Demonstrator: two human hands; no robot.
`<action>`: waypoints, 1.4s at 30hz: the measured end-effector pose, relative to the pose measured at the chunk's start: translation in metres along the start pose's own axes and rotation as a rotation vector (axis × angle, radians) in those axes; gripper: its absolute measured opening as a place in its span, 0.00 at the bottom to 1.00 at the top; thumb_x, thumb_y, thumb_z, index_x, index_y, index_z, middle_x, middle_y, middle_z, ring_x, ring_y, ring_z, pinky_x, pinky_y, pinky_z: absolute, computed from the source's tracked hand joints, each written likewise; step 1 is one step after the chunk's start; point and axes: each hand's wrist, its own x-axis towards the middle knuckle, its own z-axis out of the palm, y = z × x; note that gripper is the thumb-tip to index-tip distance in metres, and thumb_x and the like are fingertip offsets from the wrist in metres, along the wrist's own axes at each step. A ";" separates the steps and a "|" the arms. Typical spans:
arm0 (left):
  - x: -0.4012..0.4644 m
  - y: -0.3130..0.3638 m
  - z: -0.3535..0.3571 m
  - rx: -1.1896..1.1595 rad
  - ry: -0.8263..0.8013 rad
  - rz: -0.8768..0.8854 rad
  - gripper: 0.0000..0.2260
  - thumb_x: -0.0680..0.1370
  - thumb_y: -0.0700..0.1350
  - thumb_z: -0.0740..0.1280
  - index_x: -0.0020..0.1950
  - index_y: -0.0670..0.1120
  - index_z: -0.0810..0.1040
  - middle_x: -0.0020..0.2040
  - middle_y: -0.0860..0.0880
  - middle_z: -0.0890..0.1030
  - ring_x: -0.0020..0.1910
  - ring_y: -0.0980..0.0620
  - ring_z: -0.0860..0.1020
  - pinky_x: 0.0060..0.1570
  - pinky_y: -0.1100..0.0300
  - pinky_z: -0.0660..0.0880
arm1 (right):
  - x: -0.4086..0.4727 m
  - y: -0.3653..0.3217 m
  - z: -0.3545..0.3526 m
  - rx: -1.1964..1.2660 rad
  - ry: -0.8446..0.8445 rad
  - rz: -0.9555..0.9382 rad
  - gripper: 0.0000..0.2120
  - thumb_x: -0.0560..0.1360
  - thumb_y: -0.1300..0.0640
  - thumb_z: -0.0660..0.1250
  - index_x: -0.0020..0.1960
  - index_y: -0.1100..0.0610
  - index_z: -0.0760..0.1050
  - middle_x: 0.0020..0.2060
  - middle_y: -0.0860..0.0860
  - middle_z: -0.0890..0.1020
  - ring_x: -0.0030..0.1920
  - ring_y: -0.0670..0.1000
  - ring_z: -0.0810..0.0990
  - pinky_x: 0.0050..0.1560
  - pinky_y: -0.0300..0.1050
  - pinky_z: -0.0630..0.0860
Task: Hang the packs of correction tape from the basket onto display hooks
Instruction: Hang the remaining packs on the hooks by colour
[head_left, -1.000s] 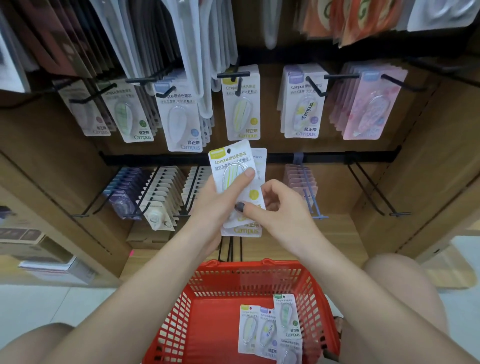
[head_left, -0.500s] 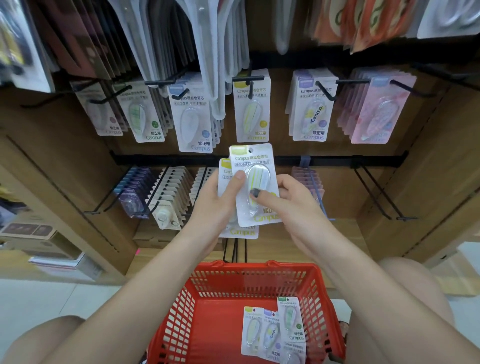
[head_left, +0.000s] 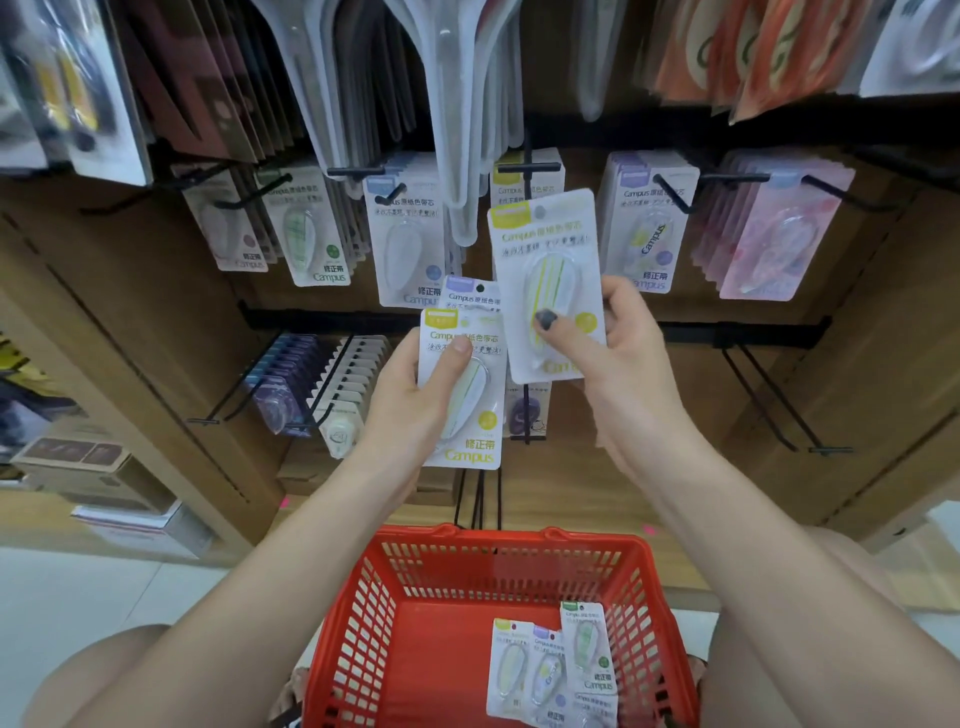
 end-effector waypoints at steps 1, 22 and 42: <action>0.000 0.000 0.000 0.002 -0.001 0.005 0.10 0.84 0.53 0.66 0.65 0.57 0.80 0.61 0.55 0.85 0.62 0.52 0.83 0.66 0.39 0.77 | 0.004 -0.001 0.002 0.013 0.008 0.007 0.10 0.78 0.60 0.74 0.57 0.55 0.77 0.55 0.55 0.86 0.58 0.58 0.85 0.62 0.64 0.81; 0.002 -0.011 -0.007 -0.005 -0.007 -0.027 0.10 0.84 0.55 0.66 0.63 0.58 0.82 0.60 0.54 0.85 0.61 0.50 0.83 0.65 0.38 0.77 | 0.056 0.002 0.032 0.051 0.152 0.229 0.09 0.76 0.56 0.76 0.54 0.56 0.80 0.52 0.54 0.88 0.54 0.56 0.87 0.59 0.61 0.83; -0.020 -0.017 0.006 -0.013 -0.107 -0.141 0.09 0.85 0.52 0.64 0.62 0.57 0.82 0.58 0.54 0.86 0.59 0.53 0.84 0.64 0.45 0.79 | 0.004 0.025 -0.002 -0.042 -0.216 0.599 0.19 0.83 0.43 0.65 0.64 0.55 0.81 0.52 0.55 0.87 0.51 0.53 0.87 0.58 0.51 0.83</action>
